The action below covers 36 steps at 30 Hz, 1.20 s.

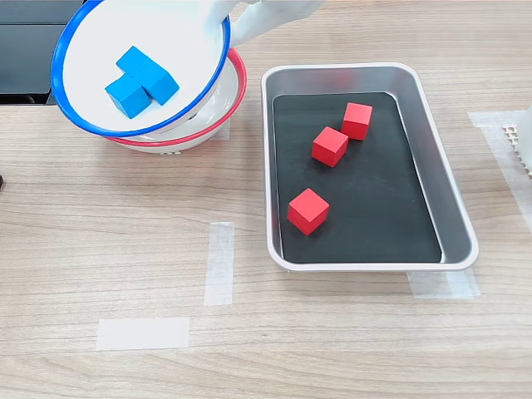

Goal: Resolve any anomalies and move all blocks to matching dishes

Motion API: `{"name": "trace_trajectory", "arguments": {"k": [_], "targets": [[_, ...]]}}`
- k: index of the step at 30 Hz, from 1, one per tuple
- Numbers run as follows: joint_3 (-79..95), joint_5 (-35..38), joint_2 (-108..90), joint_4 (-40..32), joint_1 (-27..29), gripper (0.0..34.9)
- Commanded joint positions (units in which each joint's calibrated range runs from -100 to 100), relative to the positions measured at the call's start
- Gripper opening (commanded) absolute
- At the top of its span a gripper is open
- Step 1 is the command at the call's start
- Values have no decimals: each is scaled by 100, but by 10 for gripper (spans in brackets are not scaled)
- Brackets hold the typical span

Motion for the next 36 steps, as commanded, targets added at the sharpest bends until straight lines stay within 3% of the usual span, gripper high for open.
{"name": "trace_trajectory", "arguments": {"k": [1, 13, 21, 36], "targets": [[87, -73, -457, -336, 125, 0], [1007, -376, -1156, -1343, 144, 0], [998, -801, -1327, -1277, -1033, 0], [1744, -635, -525, -1963, -2303, 0]]}}
